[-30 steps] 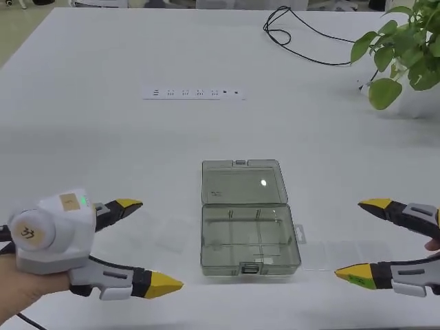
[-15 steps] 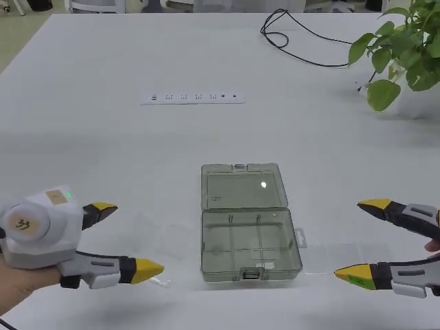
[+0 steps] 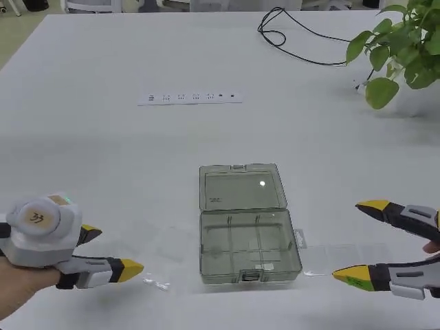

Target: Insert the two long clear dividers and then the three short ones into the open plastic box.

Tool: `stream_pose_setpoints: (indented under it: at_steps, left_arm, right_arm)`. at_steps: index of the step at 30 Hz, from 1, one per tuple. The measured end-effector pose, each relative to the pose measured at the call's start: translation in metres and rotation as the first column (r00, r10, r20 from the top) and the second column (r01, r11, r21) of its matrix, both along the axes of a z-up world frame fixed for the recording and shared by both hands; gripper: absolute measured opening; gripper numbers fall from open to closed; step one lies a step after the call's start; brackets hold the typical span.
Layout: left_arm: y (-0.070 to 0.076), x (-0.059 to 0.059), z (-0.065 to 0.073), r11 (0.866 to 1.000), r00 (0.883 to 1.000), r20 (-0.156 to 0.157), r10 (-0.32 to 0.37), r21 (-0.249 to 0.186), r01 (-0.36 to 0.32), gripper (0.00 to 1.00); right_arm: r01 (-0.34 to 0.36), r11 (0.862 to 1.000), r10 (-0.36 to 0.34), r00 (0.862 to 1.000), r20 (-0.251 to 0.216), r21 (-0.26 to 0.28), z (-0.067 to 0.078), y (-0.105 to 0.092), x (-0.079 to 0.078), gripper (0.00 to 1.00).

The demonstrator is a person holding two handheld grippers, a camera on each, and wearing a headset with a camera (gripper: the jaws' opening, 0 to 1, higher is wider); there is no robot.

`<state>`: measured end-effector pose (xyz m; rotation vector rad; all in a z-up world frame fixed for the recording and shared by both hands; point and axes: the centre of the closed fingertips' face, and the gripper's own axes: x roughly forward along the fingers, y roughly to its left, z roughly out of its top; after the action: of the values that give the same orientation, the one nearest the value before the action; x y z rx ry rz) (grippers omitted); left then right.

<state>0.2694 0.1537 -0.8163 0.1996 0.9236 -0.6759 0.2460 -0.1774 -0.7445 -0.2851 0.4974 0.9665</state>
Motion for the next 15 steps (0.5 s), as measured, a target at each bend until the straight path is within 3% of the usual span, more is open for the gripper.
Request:
stream_pose_setpoints:
  at_steps: [3,6,9,11,15]
  left_arm:
    - [0.001,0.001,-0.003,1.000,1.000,-0.010,0.012,0.011,-0.012,0.61]
    - [0.004,0.001,-0.010,0.999,1.000,-0.028,0.007,0.053,-0.006,0.57]
    - [0.004,0.002,-0.013,0.998,0.998,-0.051,0.029,0.056,-0.026,0.55]
    - [0.003,0.004,-0.014,0.998,0.998,-0.049,0.029,0.057,-0.026,0.52]
    - [0.007,0.002,-0.022,0.995,0.997,-0.074,0.039,0.097,-0.031,0.48]
  right_arm:
    - [0.001,1.000,-0.001,1.000,-0.004,0.003,-0.002,0.000,-0.001,0.80]
    - [0.003,1.000,-0.003,1.000,-0.006,0.006,-0.003,0.000,-0.002,0.79]
    - [0.009,1.000,-0.009,1.000,-0.006,0.008,-0.003,-0.001,-0.002,0.79]
    - [0.011,1.000,-0.011,1.000,-0.006,0.008,-0.004,-0.001,-0.002,0.79]
    - [0.014,1.000,-0.014,1.000,-0.006,0.013,-0.005,-0.003,-0.001,0.80]
